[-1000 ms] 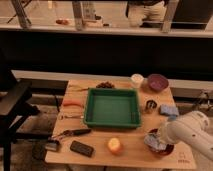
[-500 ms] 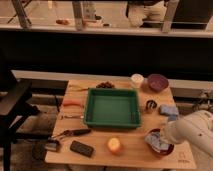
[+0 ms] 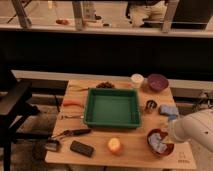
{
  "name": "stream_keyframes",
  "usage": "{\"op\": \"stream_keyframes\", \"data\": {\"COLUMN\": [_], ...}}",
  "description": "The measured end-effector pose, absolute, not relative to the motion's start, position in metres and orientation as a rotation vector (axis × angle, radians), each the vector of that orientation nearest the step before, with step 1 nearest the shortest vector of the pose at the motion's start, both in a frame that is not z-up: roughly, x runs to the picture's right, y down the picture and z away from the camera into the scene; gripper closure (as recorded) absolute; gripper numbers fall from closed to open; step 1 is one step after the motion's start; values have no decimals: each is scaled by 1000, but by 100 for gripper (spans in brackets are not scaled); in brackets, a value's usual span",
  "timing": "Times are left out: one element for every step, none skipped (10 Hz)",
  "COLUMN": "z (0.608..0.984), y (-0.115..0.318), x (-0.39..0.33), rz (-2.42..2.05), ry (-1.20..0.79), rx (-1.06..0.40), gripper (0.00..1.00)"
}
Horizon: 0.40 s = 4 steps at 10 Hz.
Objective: Wipe red bowl with towel
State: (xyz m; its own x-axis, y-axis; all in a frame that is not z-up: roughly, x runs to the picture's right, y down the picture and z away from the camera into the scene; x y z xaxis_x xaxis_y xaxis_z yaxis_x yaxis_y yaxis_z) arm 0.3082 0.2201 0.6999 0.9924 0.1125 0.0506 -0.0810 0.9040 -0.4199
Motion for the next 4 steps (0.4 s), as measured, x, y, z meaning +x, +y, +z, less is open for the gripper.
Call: {"op": "stream_keyframes", "data": {"z": [696,693,690,683], "y": [217,215,212,207], "x": [310,312,314,315], "rz": [110,115,122,130], "ry": [-77,-77,-78,-81], "rx": [-424,-418,-411,-401], "gripper": [20,20,20,20]}}
